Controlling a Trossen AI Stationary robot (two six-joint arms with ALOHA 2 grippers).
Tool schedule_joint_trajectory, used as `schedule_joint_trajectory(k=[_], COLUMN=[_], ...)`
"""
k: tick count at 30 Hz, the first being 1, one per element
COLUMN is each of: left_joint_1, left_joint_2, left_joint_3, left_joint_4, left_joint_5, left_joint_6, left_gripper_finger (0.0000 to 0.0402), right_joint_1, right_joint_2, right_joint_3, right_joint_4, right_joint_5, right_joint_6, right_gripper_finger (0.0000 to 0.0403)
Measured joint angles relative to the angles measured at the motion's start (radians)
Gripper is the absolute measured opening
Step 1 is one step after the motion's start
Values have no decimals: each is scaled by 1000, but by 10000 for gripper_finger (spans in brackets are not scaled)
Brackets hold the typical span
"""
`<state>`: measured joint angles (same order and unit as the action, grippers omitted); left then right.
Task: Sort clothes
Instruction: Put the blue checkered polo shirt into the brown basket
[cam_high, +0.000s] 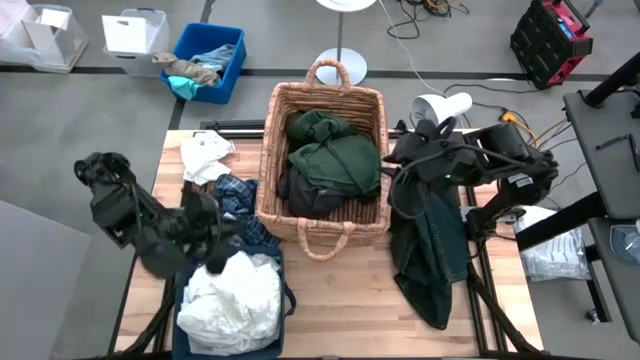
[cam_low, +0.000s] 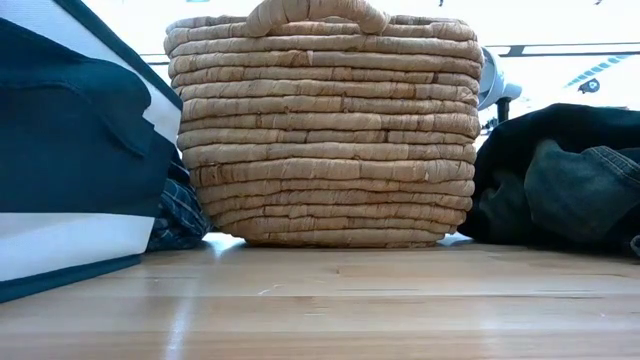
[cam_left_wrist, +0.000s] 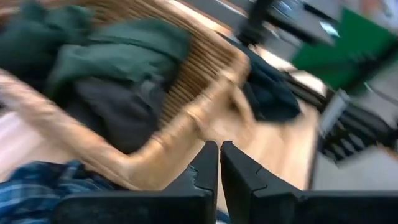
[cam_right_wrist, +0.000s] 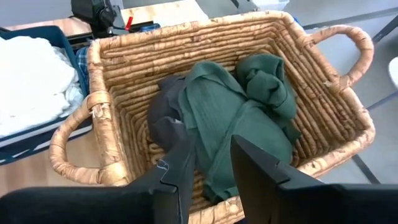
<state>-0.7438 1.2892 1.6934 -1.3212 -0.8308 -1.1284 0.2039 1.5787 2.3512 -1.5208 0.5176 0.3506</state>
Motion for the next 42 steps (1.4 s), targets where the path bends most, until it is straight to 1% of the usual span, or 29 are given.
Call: schedule_joint_trajectory(k=[3, 7, 11, 14, 18, 20, 21, 22, 25, 26, 27, 28, 30, 32, 35, 37, 40, 42], left_joint_1=[95, 248, 445, 628, 894, 1039, 1114, 1184, 1383, 1437, 1483, 1518, 1561, 1580, 1583, 1581, 1562, 1551], left_joint_2=[0, -2, -50, -90, -122, -129, -127, -123, -103, -95, -87, -81, -75, -71, -69, -71, -72, -77], left_joint_3=[32, 85, 88, 75, 58, 52, 52, 52, 43, 34, 22, 6, -39, -89, -166, -217, -288, -334], left_joint_4=[-83, -259, -229, -249, -250, -251, -250, -250, -250, -250, -248, -247, -250, -249, -250, -251, -246, -215], left_joint_5=[-13, 47, 99, 107, 185, 267, 325, 401, 706, 796, 864, 912, 964, 976, 978, 982, 1038, 1062], left_joint_6=[-83, -147, -29, 60, 256, 378, 442, 516, 723, 779, 827, 870, 939, 983, 991, 999, 1036, 1061], left_gripper_finger=[0, 0, 5, 9, 10, 10, 10, 10, 10, 10, 10, 10, 10, 11, 21, 34, 61, 84], right_joint_1=[0, -4, -8, -19, -43, -59, -67, -76, -100, -107, -113, -119, -129, -136, -143, -146, -151, -153], right_joint_2=[-7, -13, -14, -14, -7, -6, -5, -5, -5, -4, -4, -4, -4, -4, -4, -4, -4, -4], right_joint_3=[0, 0, 0, 0, 0, -1, -1, -1, -1, -1, -1, -1, -1, -1, -1, -1, -1, -1], right_joint_4=[-1, -1, -1, 1, 8, 8, 8, 8, 8, 9, 9, 9, 9, 10, 10, 10, 9, 9], right_joint_5=[7, 7, 8, 9, 11, 10, 10, 10, 10, 10, 10, 10, 10, 9, 9, 9, 8, 8], right_joint_6=[-10, -9, -3, 8, 25, 38, 43, 44, 46, 46, 46, 46, 46, 46, 50, 50, 43, 43], right_gripper_finger=[91, 87, 89, 96, 104, 107, 109, 111, 115, 116, 117, 119, 122, 125, 129, 132, 134, 133])
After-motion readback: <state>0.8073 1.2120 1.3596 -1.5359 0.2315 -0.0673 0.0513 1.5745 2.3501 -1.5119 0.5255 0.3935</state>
